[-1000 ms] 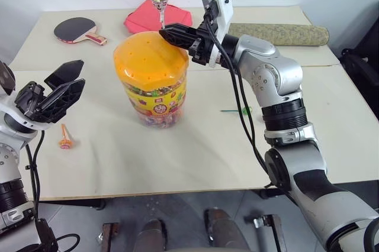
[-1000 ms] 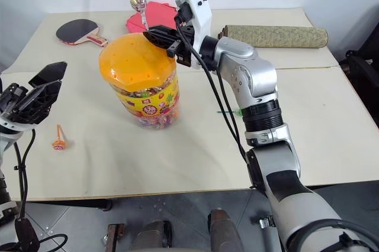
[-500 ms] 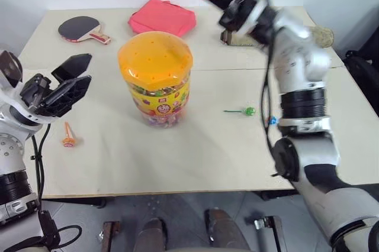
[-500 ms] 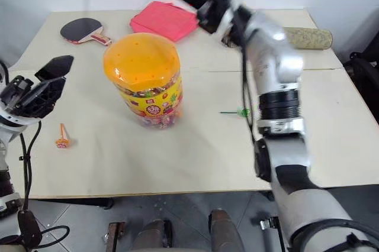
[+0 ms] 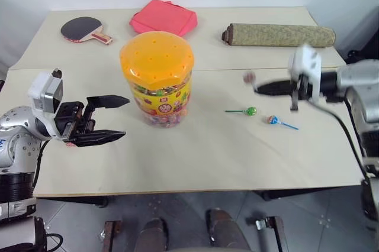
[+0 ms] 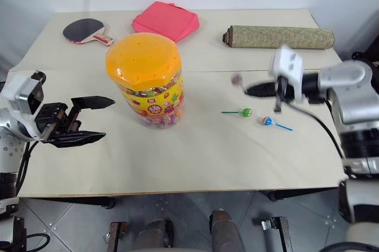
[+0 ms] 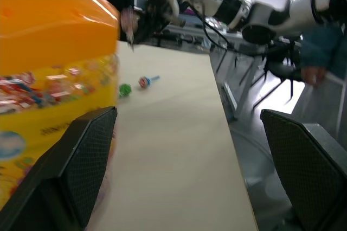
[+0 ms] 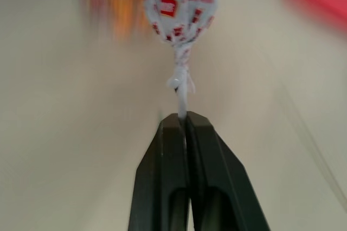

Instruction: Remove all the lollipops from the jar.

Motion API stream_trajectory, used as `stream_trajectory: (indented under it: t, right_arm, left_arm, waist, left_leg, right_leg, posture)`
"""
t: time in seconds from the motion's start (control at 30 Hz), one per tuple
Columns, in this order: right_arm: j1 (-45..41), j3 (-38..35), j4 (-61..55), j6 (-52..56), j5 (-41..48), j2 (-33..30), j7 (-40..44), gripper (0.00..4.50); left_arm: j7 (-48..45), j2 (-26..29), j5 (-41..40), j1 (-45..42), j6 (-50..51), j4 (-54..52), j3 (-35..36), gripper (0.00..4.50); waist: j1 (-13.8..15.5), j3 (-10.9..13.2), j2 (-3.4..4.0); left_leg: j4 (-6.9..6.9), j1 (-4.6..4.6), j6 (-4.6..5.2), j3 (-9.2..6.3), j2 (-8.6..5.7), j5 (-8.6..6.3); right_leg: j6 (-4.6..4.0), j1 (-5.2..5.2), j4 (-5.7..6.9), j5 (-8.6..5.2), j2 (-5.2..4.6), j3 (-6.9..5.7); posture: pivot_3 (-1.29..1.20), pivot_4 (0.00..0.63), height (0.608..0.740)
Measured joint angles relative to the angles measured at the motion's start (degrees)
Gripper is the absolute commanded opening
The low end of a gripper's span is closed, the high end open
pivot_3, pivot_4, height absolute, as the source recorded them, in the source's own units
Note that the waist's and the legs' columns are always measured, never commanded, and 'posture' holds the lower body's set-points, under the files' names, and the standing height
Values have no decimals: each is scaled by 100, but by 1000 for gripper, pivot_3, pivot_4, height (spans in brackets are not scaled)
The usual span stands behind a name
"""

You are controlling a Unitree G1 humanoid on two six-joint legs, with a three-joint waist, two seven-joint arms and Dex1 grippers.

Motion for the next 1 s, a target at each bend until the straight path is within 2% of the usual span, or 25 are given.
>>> stream_trajectory:
  t: [0.23, 0.33, 0.47, 0.6, 0.73, 0.87, 1.0]
  right_arm:
    - [342, 165, 1054, -1272, -814, -3, -380, 31]
    - [463, 101, 1213, -1321, -762, 80, -401, 706]
    - [524, -267, 1100, -1308, -326, 114, -195, 2066]
    - [645, -535, 932, -1322, 115, 196, 15, 3246]
    - [825, -1058, 56, -1020, 1217, 674, 252, 4456]
    - [986, -1230, -849, -811, 1784, 912, 319, 4486]
    - [1288, -1116, -1177, -943, 1836, 1185, 436, 4486]
  left_arm:
    - [-6, 16, 322, 15, -329, 271, -144, 4500]
    - [-4, 36, 487, 117, -473, 385, -153, 4500]
    - [25, 36, 586, 185, -643, 377, -147, 4500]
    - [286, 40, 761, 240, -773, 380, -101, 4500]
    - [914, 149, 1169, 388, -808, 484, -56, 4500]
    - [1321, 227, 1370, 797, -1094, 665, 296, 4500]
    - [1575, 269, 1507, 1377, -1361, 788, 688, 4500]
  waist:
    - [-20, 2, 1]
    - [-17, 2, 1]
    - [-1, 2, 1]
    - [2, 2, 1]
    - [-27, 2, 1]
    - [-5, 0, -2]
    - [8, 0, -4]
  left_leg:
    - [2, 19, 16, -1, -7, 14]
    - [6, 19, 16, -1, -6, 15]
    - [9, 21, 16, -6, -4, 15]
    - [10, 22, 18, -7, -4, 14]
    - [9, 29, 18, -8, 9, 14]
    - [8, 28, 23, -16, 38, 10]
    - [6, 26, 30, -15, 38, 6]
  right_leg:
    - [8, -2, 7, 21, -7, 34]
    - [8, -4, 19, 21, -8, 35]
    - [9, -2, 25, 21, -9, 33]
    - [9, -1, 29, 22, -9, 31]
    - [9, -3, 50, 22, -2, 34]
    - [5, -3, 50, 24, -4, 20]
    - [5, -3, 45, 25, -9, 16]
  posture:
    - [0, 150, 740]
    - [0, 150, 740]
    - [0, 150, 740]
    - [0, 150, 740]
    - [0, 150, 740]
    - [0, 150, 740]
    - [0, 150, 740]
